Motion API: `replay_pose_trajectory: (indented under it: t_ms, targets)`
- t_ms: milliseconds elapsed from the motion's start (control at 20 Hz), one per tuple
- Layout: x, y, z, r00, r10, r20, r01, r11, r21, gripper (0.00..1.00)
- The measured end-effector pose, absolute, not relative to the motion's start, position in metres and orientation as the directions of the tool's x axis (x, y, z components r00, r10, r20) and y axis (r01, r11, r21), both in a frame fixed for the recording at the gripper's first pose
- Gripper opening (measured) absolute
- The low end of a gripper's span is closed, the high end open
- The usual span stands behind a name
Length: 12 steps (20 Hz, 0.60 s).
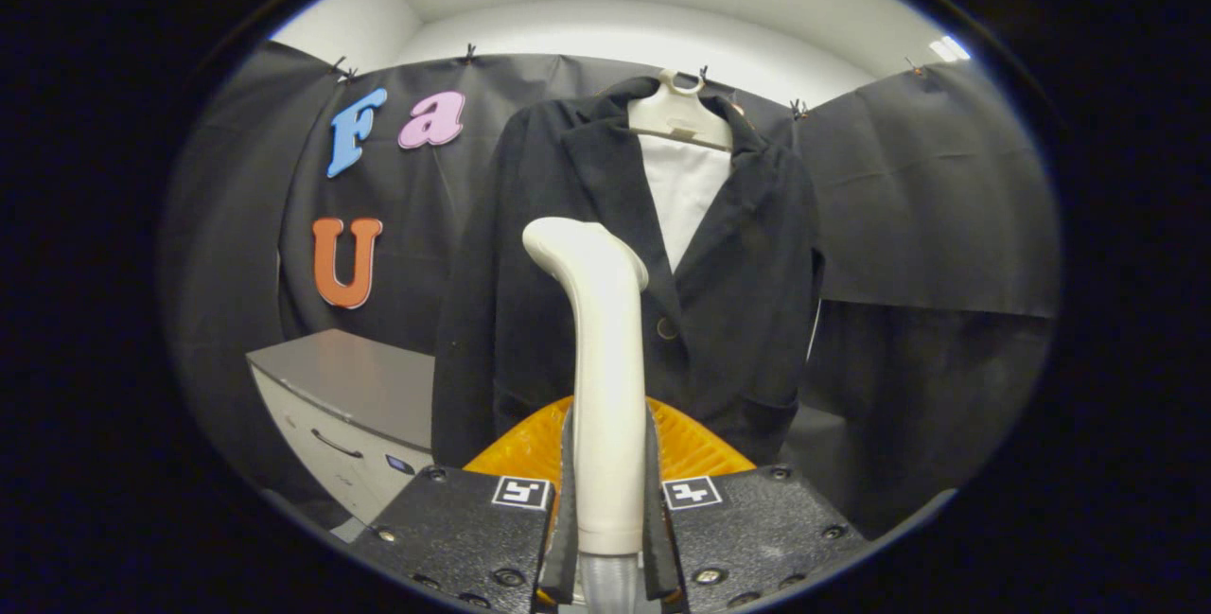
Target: Iron the clothes twice with a garment steamer, once on the left side and once on the right side.
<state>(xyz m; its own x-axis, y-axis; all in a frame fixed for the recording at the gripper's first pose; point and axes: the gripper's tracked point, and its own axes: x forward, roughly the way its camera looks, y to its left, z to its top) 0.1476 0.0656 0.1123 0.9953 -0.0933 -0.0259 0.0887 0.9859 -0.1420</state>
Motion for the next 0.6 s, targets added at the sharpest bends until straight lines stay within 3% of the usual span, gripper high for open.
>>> replay_pose_trajectory:
  t_ms: [600]
  targets:
    - [0.127,0.051,0.018,0.97,-0.179,-0.167,0.141,0.965,-0.22,0.3]
